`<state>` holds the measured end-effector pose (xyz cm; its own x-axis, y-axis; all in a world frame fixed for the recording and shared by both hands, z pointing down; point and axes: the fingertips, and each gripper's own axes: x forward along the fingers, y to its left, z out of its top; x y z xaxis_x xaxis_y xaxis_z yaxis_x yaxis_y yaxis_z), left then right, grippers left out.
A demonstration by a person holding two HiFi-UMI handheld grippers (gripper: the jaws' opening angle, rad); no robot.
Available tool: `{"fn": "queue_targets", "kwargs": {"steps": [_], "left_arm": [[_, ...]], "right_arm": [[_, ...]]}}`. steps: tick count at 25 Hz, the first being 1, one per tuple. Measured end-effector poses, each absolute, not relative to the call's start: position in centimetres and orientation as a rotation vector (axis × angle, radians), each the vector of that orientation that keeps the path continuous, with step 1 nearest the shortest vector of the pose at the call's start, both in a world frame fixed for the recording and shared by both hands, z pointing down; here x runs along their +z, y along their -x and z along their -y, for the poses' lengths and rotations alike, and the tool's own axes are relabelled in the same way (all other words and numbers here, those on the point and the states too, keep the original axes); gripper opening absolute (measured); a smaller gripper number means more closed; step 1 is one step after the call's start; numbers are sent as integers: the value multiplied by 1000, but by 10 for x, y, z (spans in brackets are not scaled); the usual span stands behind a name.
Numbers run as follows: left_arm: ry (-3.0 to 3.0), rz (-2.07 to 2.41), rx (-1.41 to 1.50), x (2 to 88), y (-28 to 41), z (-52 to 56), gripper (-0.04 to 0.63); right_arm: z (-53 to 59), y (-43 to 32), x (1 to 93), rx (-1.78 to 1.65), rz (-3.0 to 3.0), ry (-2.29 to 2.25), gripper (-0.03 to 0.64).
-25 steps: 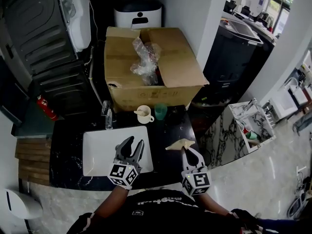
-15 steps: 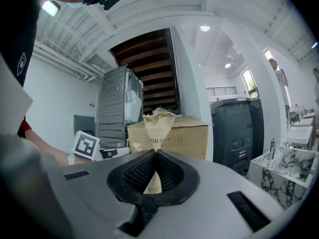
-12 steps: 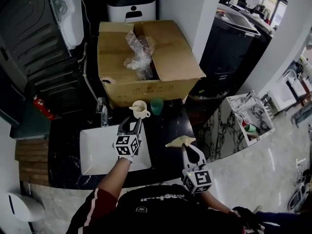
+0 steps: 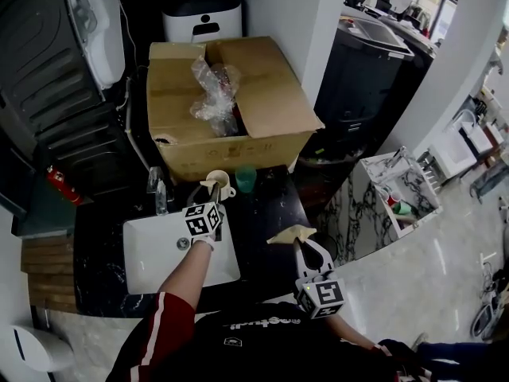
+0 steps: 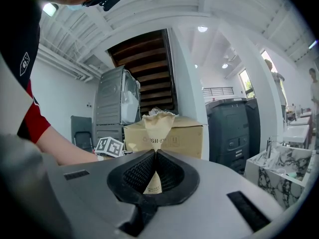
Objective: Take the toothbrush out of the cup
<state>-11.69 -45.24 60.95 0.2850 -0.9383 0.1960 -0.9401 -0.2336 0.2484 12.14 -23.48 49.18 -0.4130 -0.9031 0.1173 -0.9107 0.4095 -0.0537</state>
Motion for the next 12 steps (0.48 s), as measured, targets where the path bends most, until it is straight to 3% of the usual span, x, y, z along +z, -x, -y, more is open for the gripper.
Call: {"fn": "queue_targets", "kwargs": {"steps": [2, 3, 12], "left_arm": [[-2248, 1725, 39, 610, 117, 454, 77], [-2252, 1732, 49, 610, 117, 454, 60], [-2300, 1772, 48, 590, 122, 456, 40]], "right_arm": [[237, -125, 491, 165, 2575, -1673, 37], [238, -127, 490, 165, 2573, -1678, 37], [242, -122, 489, 170, 2587, -1672, 37]]}}
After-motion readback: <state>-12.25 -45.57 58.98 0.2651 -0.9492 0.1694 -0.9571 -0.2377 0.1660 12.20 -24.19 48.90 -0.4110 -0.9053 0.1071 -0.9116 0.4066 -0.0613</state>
